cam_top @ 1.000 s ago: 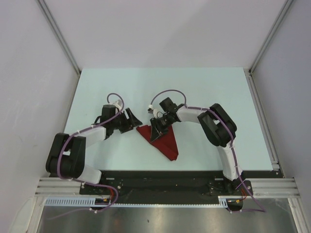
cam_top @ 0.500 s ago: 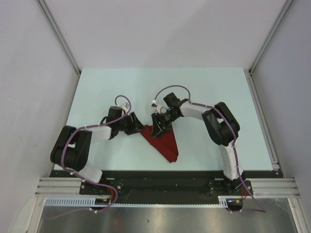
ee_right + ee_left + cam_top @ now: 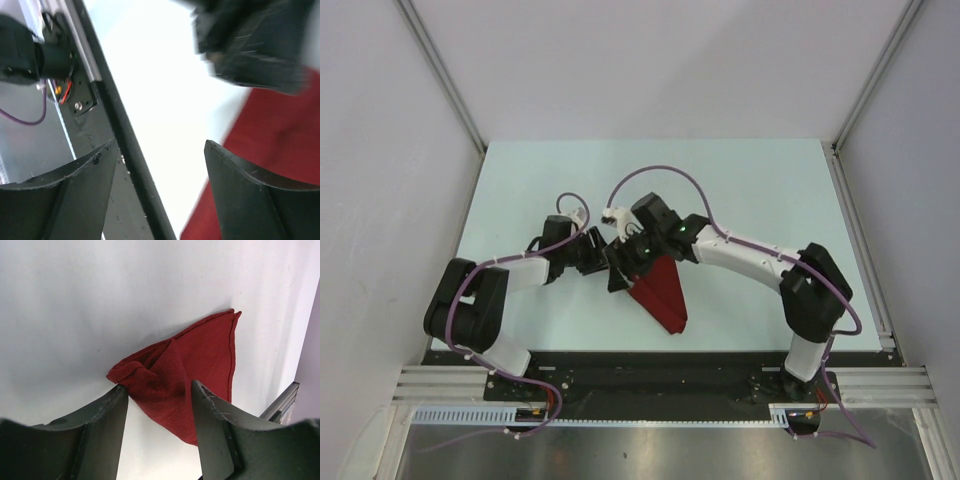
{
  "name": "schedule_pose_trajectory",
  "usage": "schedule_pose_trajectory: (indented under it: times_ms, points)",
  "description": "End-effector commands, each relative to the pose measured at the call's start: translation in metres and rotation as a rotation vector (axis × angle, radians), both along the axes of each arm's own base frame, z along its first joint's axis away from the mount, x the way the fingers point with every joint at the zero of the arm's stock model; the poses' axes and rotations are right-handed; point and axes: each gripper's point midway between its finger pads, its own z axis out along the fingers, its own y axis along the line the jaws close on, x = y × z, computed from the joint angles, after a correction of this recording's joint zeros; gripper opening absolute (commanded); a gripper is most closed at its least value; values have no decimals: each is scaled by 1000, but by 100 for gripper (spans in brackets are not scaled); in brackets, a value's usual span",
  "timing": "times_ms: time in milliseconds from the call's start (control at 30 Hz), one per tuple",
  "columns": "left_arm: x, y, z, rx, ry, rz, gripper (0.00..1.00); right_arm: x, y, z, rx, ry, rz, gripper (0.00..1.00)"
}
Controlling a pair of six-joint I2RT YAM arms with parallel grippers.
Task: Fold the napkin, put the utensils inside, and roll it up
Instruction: Roll the napkin with the utensil
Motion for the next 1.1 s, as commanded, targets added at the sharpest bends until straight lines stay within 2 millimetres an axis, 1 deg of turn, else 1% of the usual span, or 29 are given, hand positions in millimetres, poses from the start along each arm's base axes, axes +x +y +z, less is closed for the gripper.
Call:
schedule_pose_trajectory:
  times_ms: [0,33,167,233,267,333,400,433,467,567,633,833,1067]
  points:
    - [14,-7,18,-18,-47,-6,58,-25,9,-46,-87,81,28,75]
    - [15,-7,19,-16,-50,-4,58,-27,10,-55,-101,103,19,75]
    - [16,-6,20,-10,-54,-4,60,-29,14,-73,-119,120,7,75]
    - [17,-6,22,-9,-58,-3,60,-26,12,-81,-144,107,-7,75]
    - [18,-6,23,-9,-58,-3,61,-26,12,-88,-163,114,-9,75]
    - [19,-5,23,0,-58,0,62,-25,10,-94,-183,107,-16,75]
    - [20,-4,25,5,-62,4,64,-21,6,-101,-209,101,-31,75]
    - [20,-2,25,8,-57,9,66,-16,4,-104,-231,78,-55,75]
    - [21,0,26,13,-59,17,70,-15,1,-106,-250,70,-64,75]
    - [23,7,30,23,-63,42,75,-5,-9,-109,-300,24,-102,75]
    - [24,13,33,28,-68,57,76,0,-12,-108,-314,-4,-111,75]
    - [24,26,36,41,-62,95,78,10,-21,-102,-328,-29,-125,75]
    - [22,29,37,48,-70,98,79,21,-32,-96,-344,-52,-138,75]
